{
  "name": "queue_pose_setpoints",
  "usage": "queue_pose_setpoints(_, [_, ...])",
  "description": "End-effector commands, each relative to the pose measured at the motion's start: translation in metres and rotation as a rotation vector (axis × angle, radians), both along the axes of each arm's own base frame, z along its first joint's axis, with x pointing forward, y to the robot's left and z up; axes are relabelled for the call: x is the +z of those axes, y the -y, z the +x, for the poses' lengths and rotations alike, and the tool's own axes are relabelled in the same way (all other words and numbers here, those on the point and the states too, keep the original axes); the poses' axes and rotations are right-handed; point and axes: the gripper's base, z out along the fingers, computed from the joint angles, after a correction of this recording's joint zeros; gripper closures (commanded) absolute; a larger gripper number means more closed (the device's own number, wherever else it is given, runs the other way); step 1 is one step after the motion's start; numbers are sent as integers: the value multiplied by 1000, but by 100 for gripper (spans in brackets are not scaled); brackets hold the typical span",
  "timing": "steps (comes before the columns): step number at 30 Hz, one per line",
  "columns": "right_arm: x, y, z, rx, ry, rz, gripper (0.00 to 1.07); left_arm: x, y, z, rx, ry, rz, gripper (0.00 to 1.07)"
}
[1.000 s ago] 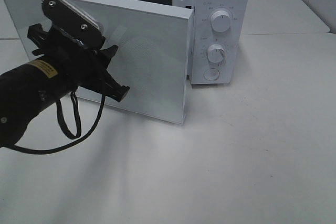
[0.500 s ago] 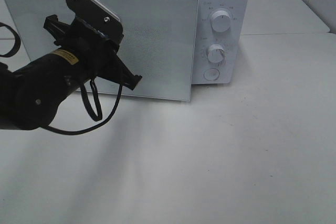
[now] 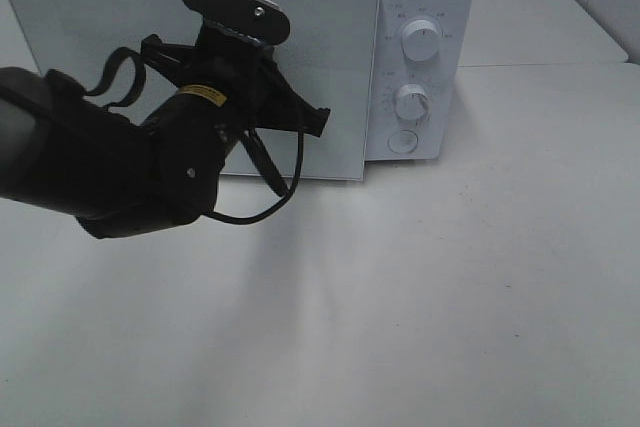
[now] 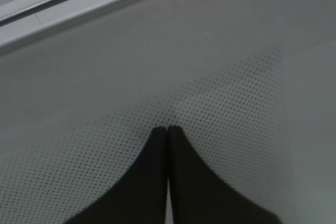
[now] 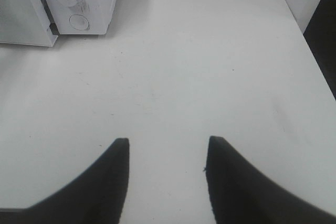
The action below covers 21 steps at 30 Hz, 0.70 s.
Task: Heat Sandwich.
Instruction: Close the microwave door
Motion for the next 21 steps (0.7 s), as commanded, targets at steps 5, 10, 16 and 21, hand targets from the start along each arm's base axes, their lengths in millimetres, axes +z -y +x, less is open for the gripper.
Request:
queue_pose_setpoints(5, [-1,1,-3,-5,27,-5,61,1,17,6,53,12,-79,107])
queue_pose_setpoints(10, [-1,1,-3,-5,27,-5,61,3,22,13,86,8,-172,107])
queue_pose_setpoints(16, [-1,1,-3,-5,27,-5,61,7,26,19,123,8,-281,107])
queue_pose_setpoints(21, [-1,1,-3,-5,27,-5,61,8,23,20,138,21,-286,107])
